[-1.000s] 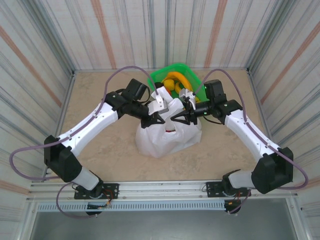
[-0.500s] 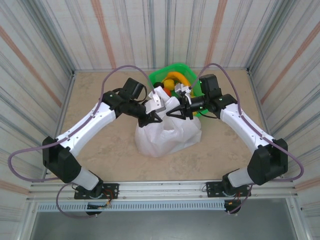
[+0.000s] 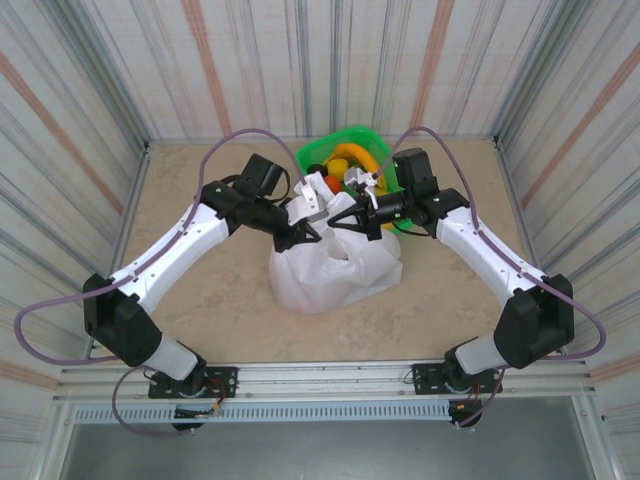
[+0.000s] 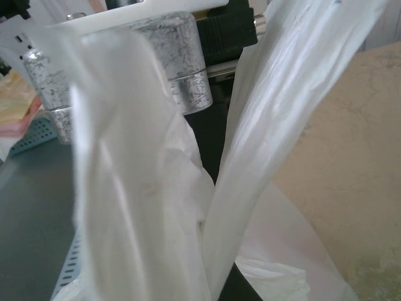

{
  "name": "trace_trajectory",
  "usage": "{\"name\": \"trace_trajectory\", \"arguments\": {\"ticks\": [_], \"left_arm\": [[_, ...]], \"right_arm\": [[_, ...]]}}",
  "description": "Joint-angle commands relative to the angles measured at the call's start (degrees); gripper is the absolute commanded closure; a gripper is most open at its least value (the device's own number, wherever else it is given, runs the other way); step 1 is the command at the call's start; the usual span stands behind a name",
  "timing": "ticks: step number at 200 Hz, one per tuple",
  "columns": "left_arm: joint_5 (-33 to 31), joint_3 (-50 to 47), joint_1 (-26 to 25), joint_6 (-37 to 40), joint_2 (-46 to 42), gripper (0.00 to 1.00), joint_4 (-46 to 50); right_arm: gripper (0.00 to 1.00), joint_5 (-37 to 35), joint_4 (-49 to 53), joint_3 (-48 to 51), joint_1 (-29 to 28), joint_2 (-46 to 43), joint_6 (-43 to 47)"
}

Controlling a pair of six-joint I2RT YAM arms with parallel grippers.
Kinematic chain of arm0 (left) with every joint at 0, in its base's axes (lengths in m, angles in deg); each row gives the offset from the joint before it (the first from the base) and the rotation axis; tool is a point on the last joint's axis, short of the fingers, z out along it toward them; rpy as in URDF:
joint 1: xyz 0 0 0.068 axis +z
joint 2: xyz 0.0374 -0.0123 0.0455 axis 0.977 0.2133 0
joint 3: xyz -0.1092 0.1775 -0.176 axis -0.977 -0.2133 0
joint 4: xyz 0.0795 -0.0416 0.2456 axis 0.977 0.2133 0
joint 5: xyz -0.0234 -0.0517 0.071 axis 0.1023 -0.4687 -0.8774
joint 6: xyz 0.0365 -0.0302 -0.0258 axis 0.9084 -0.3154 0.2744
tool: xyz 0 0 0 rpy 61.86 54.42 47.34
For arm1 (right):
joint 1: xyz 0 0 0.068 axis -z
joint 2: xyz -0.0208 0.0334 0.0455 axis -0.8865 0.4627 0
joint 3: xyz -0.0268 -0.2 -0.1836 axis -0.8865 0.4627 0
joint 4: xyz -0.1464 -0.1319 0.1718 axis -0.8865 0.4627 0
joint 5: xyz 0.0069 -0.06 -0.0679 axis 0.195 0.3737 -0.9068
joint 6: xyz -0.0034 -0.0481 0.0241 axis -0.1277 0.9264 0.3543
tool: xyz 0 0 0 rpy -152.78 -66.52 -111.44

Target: Place the fake fruits into the plastic bag and tie a complex knot

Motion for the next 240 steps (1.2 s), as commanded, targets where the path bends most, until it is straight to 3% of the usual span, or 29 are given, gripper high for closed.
{"name": "trace_trajectory", "arguments": {"ticks": [1, 9, 40, 94, 135, 177, 240], "left_arm": [[-0.07, -1.25, 1.14, 0.40, -2.13, 0.85, 0.69], [0.20, -1.45, 1.45, 0.12, -2.56, 0.74, 0.41], [3.65, -4.01, 2.79, -1.29, -5.77, 0.49, -3.31], [14.98, -11.60, 10.14, -11.63, -16.23, 0.28, -19.07], [22.43, -18.61, 20.11, -29.07, -22.16, 0.22, -37.25], [20.37, -23.73, 29.95, -50.03, -21.08, 0.22, -52.55], [17.14, -23.19, 29.11, -59.28, -11.26, 0.22, -61.25]], "right_arm": [[1.00, -0.10, -1.65, -0.17, -0.36, -0.94, -0.62], [1.00, -0.54, -1.92, 0.05, -0.36, -1.07, -0.61], [1.00, -1.16, -2.00, 0.11, -0.36, -1.11, -0.61], [1.00, -2.14, -2.05, 0.45, -0.54, -1.44, -0.44], [1.00, -3.14, -2.42, 0.87, -0.57, -1.97, 0.09], [1.00, -3.51, -3.34, 1.42, -0.56, -2.65, 0.27], [1.00, -2.96, -4.64, 2.47, -0.58, -3.39, 0.44]]}}
